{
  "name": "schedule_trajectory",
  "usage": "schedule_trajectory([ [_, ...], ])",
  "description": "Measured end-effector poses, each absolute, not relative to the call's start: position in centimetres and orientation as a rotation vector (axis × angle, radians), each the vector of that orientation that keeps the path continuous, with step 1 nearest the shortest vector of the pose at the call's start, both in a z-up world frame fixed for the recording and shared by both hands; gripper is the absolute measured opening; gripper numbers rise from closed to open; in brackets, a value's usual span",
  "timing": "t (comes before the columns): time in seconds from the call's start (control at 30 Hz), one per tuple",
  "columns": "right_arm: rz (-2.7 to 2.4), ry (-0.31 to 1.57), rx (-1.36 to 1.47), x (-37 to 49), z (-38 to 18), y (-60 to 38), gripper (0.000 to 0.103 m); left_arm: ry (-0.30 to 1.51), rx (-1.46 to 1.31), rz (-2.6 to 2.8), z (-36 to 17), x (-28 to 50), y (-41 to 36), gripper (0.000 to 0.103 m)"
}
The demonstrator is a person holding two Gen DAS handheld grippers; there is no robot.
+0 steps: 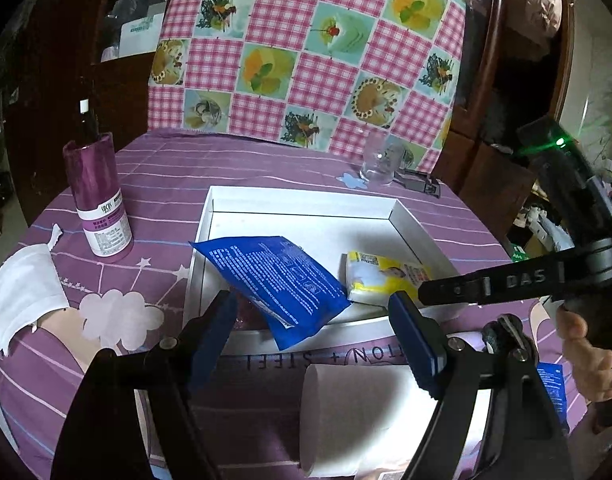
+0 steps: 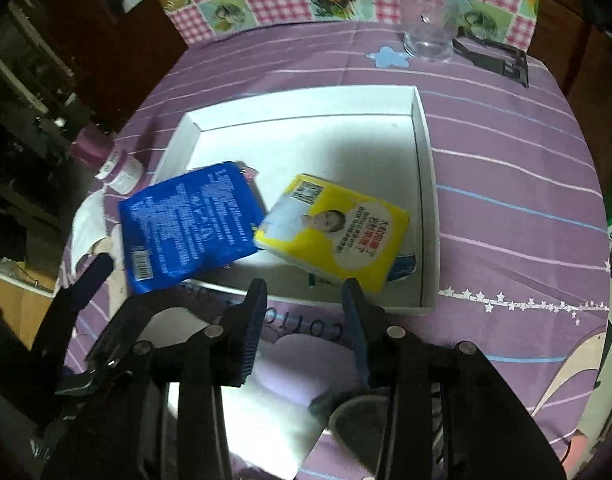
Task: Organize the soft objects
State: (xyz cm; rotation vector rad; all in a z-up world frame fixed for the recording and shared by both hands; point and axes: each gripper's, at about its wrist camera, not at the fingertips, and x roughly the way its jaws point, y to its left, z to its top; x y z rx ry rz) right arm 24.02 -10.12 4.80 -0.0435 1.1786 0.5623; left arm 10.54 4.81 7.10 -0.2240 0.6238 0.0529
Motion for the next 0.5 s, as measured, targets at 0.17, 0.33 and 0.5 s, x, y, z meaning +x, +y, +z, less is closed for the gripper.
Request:
schedule_trajectory([
  [0.17,0.517,1.194,0.021,25.3,4.0,-11.5,0.041,0.63,-0.219,0.049,7.0,10.6,4.7,0.079],
  [0.33,0.497,1.177,0.076,25.6,4.7,-13.1,0.041,0.636,-0.216,0.045,6.9,10.6,4.6,0.079],
  [0.5,0.51,1.158,0.09,25.4,5.5,-13.2,0.041,0.65,-0.21,0.038,6.8,10.7,4.4,0.079],
])
